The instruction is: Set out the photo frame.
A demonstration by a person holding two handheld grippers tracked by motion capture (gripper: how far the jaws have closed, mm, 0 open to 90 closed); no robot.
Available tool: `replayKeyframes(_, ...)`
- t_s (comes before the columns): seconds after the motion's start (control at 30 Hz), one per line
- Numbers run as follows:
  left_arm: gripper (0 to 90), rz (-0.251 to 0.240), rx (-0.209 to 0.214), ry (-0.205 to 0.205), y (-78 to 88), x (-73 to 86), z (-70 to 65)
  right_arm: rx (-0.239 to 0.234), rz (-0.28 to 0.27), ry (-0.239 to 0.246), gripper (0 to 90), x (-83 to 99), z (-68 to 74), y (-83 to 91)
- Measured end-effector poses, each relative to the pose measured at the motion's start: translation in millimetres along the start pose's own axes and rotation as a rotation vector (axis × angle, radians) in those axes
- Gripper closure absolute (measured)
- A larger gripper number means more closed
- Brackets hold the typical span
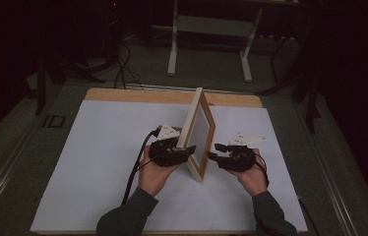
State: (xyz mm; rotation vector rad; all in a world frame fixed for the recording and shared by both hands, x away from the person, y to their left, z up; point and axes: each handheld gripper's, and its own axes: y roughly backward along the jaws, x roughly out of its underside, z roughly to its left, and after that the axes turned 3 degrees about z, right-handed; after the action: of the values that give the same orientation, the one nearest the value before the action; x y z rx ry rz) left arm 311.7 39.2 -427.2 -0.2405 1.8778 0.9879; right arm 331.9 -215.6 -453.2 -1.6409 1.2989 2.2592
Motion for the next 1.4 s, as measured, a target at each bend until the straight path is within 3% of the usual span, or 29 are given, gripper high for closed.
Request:
replayKeyframes(0.27,56.3,-0.002,-0.014,0.016,1.0,0.3,-0.1,0.001,-0.002,-0.002,52.5,0.1,0.0,0.8)
replayKeyframes(0.53,59.4,-0.002,-0.015,0.042,3.8,0.7,6.0,-0.001,0.002,-0.003,52.5,0.5,0.5,-1.2)
replayKeyframes(0.97,67.4,-0.029,-0.056,0.097,8.5,0.1,20.5,0.0,0.002,0.001,52.4,0.1,0.0,-0.8)
replayKeyframes(1.4,70.0,-0.033,0.002,0.131,8.4,-2.7,37.8,0.009,-0.004,0.002,52.2,-1.7,-0.6,0.5)
